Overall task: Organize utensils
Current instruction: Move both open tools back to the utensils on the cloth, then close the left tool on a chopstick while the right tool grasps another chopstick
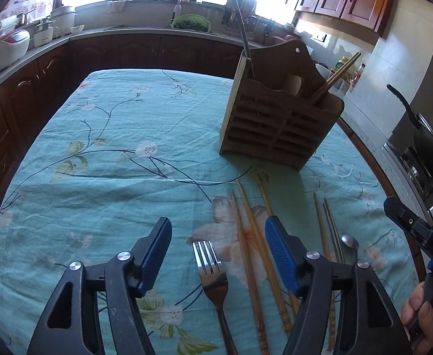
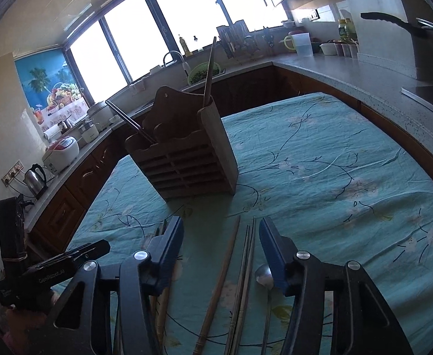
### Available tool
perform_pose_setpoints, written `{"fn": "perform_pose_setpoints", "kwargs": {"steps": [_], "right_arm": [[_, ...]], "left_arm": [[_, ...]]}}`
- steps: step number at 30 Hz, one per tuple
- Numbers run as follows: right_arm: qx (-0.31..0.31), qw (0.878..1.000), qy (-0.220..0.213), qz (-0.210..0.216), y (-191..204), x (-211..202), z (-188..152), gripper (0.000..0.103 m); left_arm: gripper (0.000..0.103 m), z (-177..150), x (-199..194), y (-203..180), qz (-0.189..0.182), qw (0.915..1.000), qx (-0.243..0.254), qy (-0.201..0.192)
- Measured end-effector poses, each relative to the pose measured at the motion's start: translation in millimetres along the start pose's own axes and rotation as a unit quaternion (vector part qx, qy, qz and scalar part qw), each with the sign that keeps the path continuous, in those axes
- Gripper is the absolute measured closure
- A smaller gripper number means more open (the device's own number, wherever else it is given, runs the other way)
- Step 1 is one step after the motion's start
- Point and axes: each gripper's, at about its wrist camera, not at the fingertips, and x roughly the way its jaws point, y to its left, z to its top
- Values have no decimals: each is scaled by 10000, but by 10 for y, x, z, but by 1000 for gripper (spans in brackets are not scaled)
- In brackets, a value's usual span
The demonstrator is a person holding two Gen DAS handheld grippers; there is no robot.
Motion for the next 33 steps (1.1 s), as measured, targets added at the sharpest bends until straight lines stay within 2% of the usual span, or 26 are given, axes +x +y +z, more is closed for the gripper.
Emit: {"fn": "perform_pose_setpoints", "kwargs": {"steps": [2, 6, 12, 15, 22, 25, 30, 33], "right_arm": [[-31, 9999, 163, 17, 21, 105, -20, 61], [-50, 9983, 580, 62, 43, 373, -59, 73], [-74, 9938, 1108, -99, 10, 767, -108, 77], [-107, 9914, 1289, -181, -13, 910, -121, 79], [-236, 9893, 1390, -371, -8, 1071, -32, 80], [-391, 9883, 1403, -449, 25, 1138, 1, 81], [-811, 9840, 1364, -809, 117, 1176, -14, 92], [-910, 9824, 1356, -912, 153, 1185, -23, 94]], "left_arm": [[49, 25, 112, -15, -24, 9999, 33, 132], [52, 81, 346, -41, -77, 9991, 51, 422], [61, 148, 647, -105, -27, 9972, 168, 734], [68, 175, 769, -118, -38, 9962, 179, 849], [73, 264, 963, -167, -28, 9957, 312, 875], [83, 281, 1031, -218, 97, 9953, 467, 848], [93, 231, 1074, -322, 282, 9944, 735, 709], [97, 208, 1091, -351, 324, 9943, 782, 652]]}}
